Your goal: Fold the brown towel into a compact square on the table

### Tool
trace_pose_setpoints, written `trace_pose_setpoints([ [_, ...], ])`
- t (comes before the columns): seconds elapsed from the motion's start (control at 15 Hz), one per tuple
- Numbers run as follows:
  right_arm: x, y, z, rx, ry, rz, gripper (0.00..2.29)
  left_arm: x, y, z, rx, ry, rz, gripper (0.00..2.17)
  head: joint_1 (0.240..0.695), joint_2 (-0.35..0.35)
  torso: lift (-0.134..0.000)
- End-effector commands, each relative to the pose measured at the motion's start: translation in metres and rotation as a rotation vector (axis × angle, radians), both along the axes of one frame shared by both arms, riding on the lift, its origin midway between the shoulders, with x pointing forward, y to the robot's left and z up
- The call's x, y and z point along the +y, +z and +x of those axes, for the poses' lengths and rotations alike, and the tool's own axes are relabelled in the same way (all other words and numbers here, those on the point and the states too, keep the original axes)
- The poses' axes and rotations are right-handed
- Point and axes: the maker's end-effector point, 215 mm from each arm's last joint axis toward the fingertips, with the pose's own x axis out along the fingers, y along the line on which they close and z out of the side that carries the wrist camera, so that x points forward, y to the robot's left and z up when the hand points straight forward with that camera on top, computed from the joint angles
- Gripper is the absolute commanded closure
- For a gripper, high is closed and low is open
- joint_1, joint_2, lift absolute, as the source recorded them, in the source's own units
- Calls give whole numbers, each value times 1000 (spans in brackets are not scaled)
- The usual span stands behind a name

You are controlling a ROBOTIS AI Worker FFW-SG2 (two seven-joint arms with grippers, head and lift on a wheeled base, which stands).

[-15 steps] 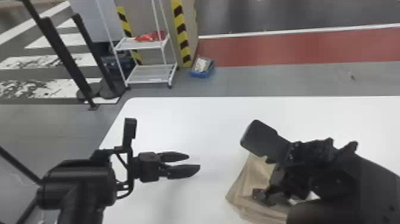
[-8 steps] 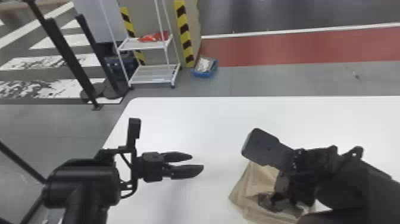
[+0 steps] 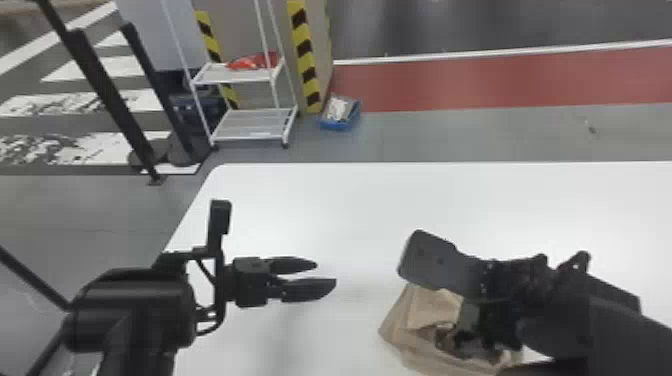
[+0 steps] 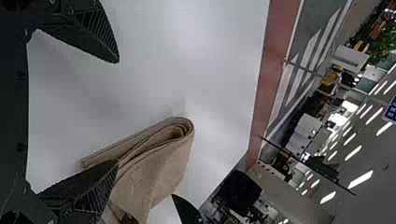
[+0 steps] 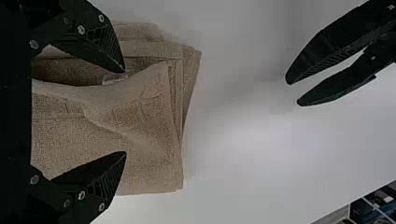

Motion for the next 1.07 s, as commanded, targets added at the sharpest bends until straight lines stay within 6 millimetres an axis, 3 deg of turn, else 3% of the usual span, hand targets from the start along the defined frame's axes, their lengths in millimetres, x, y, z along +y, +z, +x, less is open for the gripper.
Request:
trace_pose_setpoints([
  [0.0, 0, -5, -1, 8, 8, -14, 522, 0, -1, 0, -1, 0, 1, 134, 695, 201, -124],
  [0.33, 10, -4, -2, 13, 29, -1, 1170, 1, 0, 0, -4, -1, 1, 134, 695, 205, -124],
  [0.47, 12, 1, -2, 11, 35, 16, 1629, 0, 1, 1, -6, -1, -1, 134, 695, 211, -124],
  [1.0, 13, 20, -21, 15, 23, 121, 1686, 4, -1, 2, -11, -1, 1, 140, 695, 225, -124],
])
